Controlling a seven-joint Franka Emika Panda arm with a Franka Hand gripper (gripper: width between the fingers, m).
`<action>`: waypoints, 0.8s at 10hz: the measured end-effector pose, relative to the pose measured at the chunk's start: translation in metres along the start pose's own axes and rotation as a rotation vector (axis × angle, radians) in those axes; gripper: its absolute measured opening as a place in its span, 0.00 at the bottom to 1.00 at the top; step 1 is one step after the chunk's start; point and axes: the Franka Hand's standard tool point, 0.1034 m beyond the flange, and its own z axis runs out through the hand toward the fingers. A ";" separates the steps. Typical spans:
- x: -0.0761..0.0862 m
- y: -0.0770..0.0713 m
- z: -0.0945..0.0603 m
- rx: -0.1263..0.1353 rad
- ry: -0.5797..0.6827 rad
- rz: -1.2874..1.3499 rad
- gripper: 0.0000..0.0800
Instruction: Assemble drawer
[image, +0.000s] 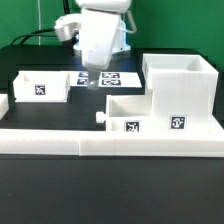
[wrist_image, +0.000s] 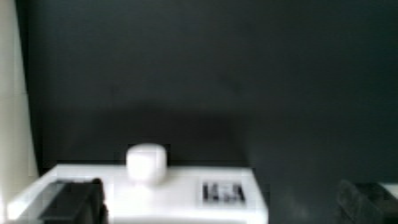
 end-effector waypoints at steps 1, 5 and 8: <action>-0.006 0.011 0.004 0.002 0.031 -0.015 0.81; 0.007 0.031 0.027 0.002 0.142 -0.084 0.81; -0.009 0.021 0.034 0.027 0.193 -0.076 0.81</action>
Offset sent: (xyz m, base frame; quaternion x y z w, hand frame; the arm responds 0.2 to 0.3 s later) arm 0.0309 0.0416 -0.0188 -0.0086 0.1987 -0.0418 0.9791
